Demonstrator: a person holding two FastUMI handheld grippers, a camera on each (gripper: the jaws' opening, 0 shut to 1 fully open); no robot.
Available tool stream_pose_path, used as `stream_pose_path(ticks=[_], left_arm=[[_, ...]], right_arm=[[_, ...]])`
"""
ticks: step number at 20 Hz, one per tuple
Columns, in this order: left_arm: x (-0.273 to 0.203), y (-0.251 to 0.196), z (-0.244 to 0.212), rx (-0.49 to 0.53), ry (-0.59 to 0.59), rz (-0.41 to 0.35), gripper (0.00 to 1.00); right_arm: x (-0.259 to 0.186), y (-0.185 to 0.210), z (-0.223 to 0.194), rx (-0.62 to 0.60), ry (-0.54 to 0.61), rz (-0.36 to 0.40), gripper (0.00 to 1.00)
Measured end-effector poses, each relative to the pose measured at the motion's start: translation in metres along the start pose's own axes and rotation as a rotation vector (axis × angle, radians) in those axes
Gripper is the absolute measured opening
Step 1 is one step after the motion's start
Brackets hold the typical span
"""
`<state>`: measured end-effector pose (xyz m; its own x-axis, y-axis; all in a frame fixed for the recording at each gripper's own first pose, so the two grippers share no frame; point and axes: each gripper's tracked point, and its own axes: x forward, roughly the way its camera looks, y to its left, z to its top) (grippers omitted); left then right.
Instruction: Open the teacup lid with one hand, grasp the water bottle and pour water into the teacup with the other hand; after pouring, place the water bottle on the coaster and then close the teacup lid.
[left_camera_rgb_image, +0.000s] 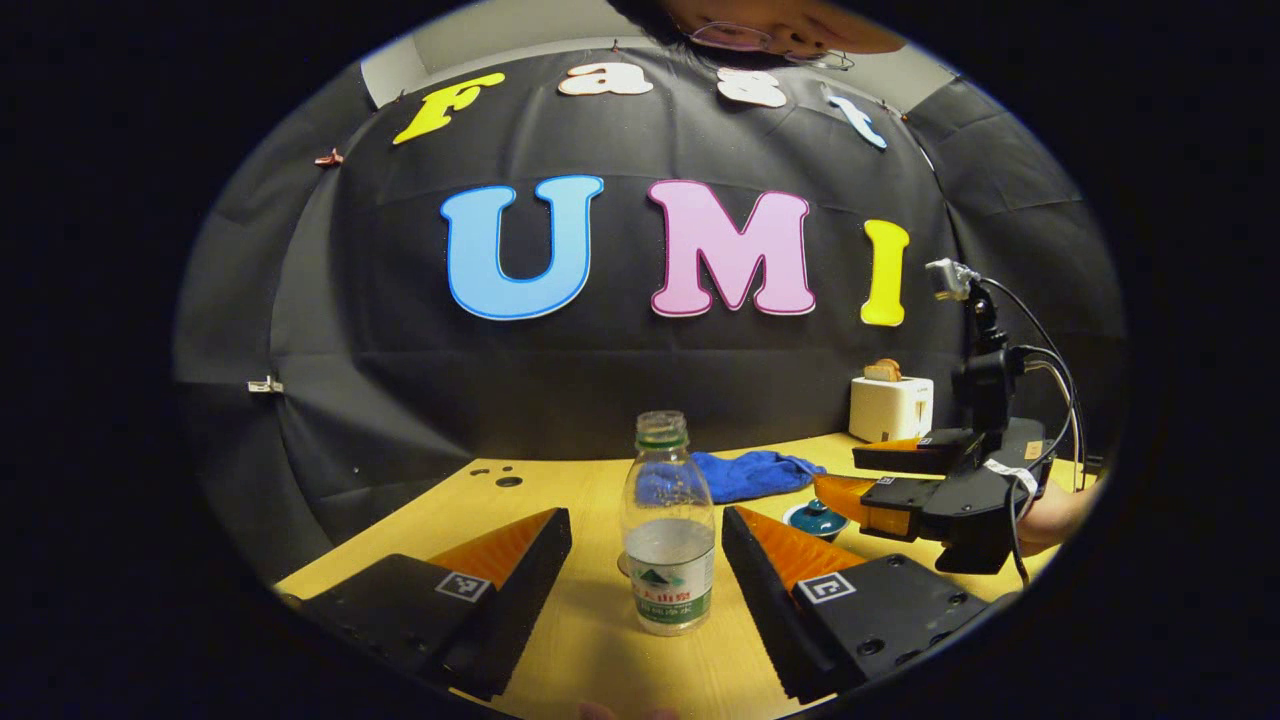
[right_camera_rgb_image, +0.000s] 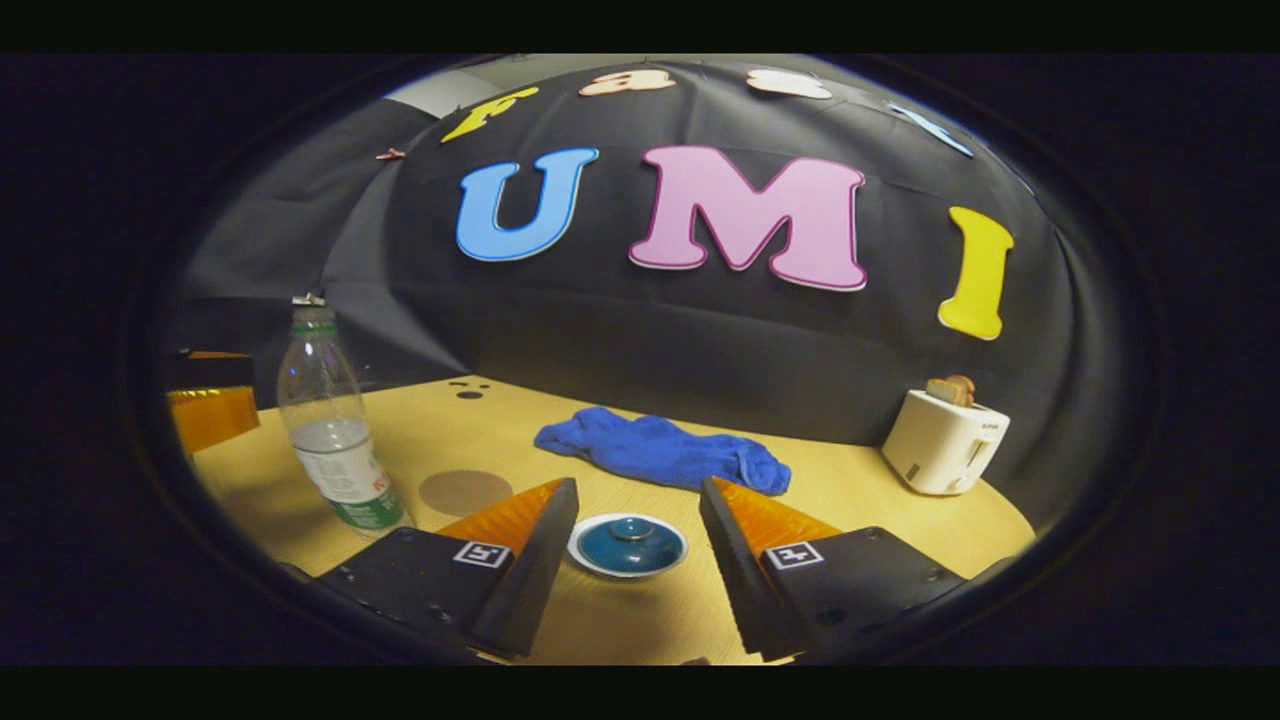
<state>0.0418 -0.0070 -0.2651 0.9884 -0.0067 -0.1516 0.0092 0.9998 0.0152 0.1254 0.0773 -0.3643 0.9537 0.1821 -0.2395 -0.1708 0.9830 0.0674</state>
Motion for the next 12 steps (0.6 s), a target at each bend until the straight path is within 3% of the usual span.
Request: stream_pose_path(ticks=[3,6,10,11,12], left_arm=[[0.001,0.005,-0.008,-0.008,0.014,0.01,0.95],[0.001,0.007,-0.009,-0.022,0.019,0.02,0.95],[0.002,0.006,-0.013,-0.023,0.03,0.018,0.98],[0.001,0.006,-0.013,-0.022,0.033,0.016,0.95],[0.001,0.006,-0.014,-0.023,0.035,0.017,0.95]], right_arm=[[0.014,0.0,-0.021,0.003,0.049,0.004,0.77],[0.022,0.001,-0.034,0.012,0.08,0.01,0.66],[0.025,0.004,-0.034,-0.005,0.069,0.015,0.66],[0.027,0.007,-0.035,0.0,0.068,0.025,0.62],[0.028,0.006,-0.036,0.002,0.069,0.024,0.5]])
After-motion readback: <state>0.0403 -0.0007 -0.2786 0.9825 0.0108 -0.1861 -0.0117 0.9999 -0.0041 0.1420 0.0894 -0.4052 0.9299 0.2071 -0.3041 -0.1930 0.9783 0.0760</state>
